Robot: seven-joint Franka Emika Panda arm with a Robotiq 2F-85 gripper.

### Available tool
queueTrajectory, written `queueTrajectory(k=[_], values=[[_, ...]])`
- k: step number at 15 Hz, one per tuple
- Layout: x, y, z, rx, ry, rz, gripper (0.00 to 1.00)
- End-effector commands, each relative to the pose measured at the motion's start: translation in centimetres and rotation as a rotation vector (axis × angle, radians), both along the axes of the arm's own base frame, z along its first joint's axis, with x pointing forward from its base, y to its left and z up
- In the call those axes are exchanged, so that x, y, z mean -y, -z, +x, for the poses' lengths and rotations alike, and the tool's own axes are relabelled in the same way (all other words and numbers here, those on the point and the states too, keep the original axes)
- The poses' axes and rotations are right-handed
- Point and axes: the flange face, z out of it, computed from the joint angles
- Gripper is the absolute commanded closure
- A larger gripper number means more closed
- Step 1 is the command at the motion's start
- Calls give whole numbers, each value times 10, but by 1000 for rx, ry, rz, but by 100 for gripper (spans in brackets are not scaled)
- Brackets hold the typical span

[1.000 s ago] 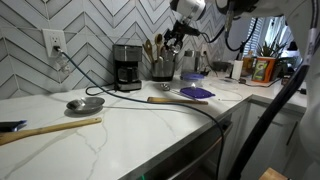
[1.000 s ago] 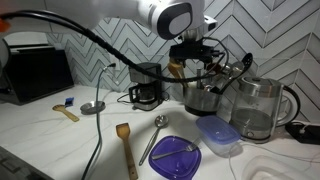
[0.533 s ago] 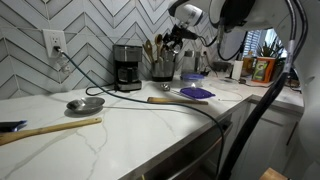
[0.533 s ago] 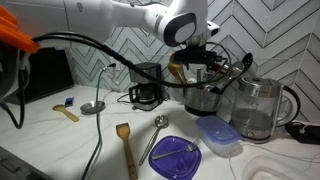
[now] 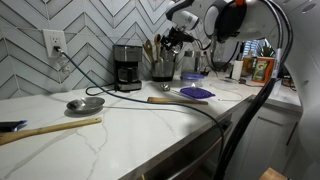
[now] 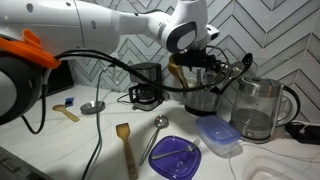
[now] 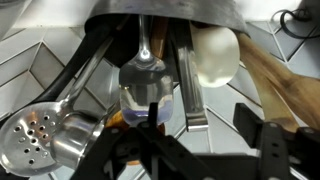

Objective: Take the pair of tongs out of the utensil holder and put it on the counter

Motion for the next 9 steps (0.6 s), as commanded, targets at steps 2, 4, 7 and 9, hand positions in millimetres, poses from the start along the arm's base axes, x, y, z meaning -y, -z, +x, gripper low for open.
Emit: queueTrajectory(k=[2,4,7,9], values=[[2,3,10,47,24,27,35],[3,4,12,62,33,25,54],[3,6,14,69,44,24,84],[2,8,15,69,44,22,99]])
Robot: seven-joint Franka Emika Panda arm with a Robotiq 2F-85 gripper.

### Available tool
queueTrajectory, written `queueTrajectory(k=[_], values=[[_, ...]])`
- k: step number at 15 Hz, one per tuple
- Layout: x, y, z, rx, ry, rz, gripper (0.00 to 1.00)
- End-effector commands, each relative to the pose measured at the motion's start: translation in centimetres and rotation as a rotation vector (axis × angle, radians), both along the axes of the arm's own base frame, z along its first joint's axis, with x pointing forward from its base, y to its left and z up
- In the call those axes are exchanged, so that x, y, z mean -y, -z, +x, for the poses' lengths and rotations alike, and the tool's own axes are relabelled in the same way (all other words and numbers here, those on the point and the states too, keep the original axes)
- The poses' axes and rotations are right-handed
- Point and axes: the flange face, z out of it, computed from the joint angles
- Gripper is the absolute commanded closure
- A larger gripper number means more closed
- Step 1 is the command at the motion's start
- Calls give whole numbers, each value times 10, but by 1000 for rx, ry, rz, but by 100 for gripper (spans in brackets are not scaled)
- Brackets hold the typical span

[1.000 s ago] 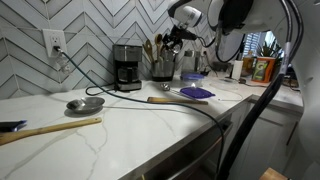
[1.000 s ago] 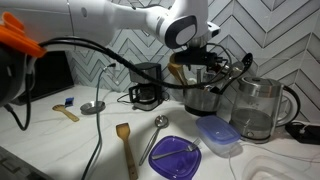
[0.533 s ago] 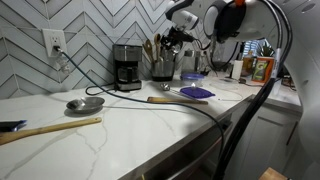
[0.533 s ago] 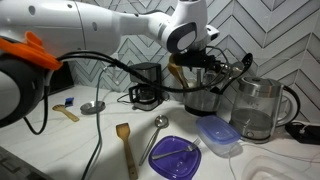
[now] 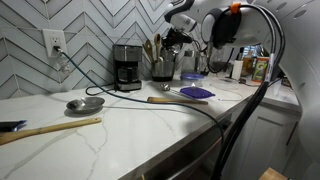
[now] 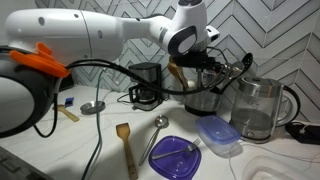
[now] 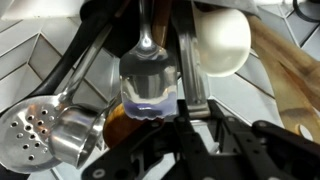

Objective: Take the pair of tongs out of the utensil holder and put it on the counter

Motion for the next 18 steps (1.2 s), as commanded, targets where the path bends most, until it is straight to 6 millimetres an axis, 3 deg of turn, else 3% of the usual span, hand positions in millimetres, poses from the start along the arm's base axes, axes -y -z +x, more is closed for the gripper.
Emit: queueTrajectory(k=[1,5,18], values=[[5,2,4,26,15,8,97],[3,-12,-1,32,16,3,95],[-5,-92,-27,100,9,-48,95]])
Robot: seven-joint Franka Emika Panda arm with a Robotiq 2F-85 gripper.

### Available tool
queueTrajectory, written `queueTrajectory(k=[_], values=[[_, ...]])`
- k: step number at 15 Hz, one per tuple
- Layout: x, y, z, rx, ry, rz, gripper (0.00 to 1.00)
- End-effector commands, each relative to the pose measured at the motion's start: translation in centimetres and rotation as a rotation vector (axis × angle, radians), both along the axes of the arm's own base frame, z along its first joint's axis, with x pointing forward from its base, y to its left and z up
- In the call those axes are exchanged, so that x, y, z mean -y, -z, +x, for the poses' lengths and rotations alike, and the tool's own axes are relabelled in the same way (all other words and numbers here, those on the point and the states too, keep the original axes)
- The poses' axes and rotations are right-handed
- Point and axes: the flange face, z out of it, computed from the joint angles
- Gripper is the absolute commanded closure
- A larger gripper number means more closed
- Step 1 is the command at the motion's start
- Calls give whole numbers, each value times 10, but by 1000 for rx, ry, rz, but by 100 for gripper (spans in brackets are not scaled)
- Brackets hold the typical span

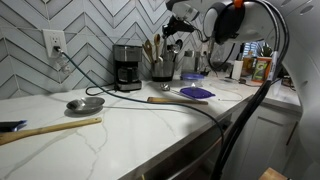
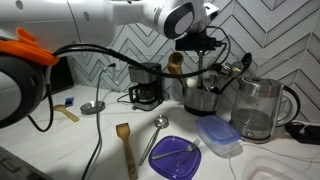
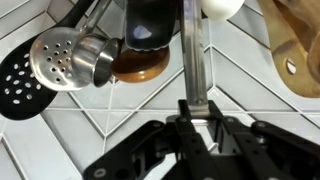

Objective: Take the pair of tongs out of the utensil holder and put it on the counter

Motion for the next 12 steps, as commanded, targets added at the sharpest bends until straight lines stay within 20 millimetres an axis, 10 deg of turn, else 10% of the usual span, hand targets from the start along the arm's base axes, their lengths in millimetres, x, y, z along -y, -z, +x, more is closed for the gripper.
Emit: queueTrajectory(k=[1,12], values=[[-1,-26,-12,2,5,-6,95],[-6,-59,-27,38,-8,-7,95]])
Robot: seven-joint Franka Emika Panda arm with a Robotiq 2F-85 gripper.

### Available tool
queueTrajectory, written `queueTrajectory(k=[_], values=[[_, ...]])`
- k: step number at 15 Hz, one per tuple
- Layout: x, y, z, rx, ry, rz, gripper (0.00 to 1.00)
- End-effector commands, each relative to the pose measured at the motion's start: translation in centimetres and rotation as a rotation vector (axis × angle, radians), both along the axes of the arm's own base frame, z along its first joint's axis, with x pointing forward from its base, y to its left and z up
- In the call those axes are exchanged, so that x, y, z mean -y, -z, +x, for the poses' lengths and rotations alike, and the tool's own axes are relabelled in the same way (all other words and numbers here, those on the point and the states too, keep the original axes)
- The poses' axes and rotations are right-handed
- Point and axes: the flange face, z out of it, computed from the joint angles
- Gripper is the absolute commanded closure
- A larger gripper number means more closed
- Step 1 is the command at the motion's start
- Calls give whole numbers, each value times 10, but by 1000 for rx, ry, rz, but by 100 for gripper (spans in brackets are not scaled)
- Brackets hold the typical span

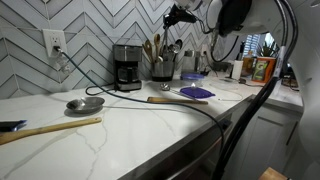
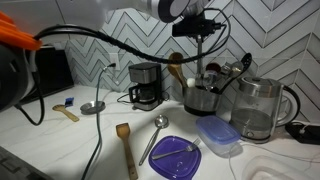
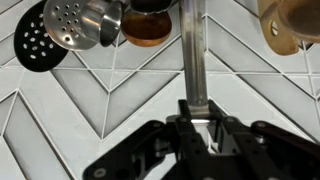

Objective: Take the pair of tongs out of the utensil holder and put it on the counter

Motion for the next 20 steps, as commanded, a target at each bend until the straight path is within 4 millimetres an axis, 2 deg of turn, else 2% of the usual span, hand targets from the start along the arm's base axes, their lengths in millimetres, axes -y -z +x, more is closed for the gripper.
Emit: queueTrajectory(k=[1,13,16,20], values=[[0,-11,-8,-14,-4,6,95],[-17,-47,-31,-64,19,43,95],[-14,-58,-38,-56,92,10,95],[-3,-77,-58,-75,197,-91,95]])
